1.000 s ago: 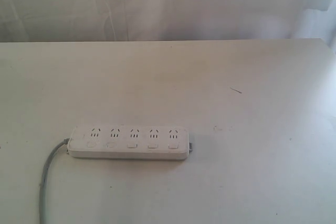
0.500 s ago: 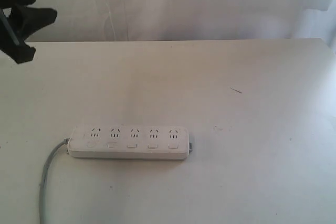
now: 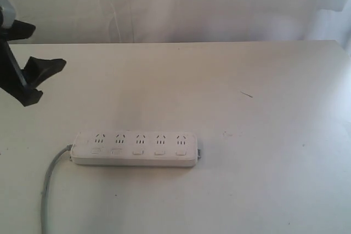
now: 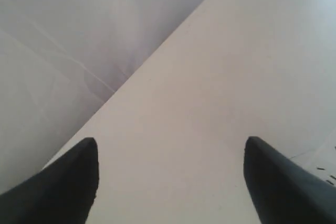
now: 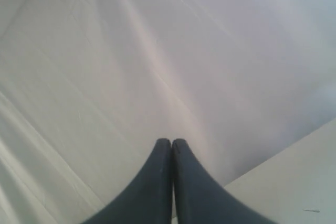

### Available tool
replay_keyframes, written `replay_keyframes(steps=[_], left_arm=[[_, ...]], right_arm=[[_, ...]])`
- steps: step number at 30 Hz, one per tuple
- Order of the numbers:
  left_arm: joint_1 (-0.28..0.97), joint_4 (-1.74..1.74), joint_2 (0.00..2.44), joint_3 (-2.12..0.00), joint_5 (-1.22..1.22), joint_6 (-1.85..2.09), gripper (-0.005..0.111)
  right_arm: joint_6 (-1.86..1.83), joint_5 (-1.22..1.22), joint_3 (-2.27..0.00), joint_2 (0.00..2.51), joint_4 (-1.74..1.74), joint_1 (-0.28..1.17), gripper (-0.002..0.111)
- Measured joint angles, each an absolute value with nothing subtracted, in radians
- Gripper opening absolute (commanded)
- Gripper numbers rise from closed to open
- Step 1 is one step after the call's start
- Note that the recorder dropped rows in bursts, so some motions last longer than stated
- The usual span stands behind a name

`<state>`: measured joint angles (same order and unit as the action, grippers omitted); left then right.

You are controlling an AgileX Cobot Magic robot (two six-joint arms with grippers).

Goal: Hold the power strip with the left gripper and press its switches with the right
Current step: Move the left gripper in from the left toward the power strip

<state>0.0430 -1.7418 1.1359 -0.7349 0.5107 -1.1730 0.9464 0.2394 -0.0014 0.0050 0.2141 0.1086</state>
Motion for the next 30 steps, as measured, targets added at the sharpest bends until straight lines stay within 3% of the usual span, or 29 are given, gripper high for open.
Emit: replay_keyframes(steps=[2, 9, 17, 30], left_arm=[[0.059, -1.742, 1.143, -0.73, 0.513, -1.194, 0.074], [0.07, -1.742, 1.126, -0.727, 0.465, -1.3, 0.043], [0.07, -1.727, 1.022, -0.758, 0.458, -1.317, 0.043], [0.07, -1.723, 1.001, -0.769, 0.495, -1.404, 0.043]], right_arm=[[0.946, 0.237, -0.001, 0.005, 0.214, 0.109, 0.0], [0.946, 0.11, -0.001, 0.005, 0.265, 0.109, 0.0], [0.946, -0.159, -0.001, 0.005, 0.268, 0.109, 0.0], [0.948, -0.183, -0.001, 0.005, 0.27, 0.109, 0.0]])
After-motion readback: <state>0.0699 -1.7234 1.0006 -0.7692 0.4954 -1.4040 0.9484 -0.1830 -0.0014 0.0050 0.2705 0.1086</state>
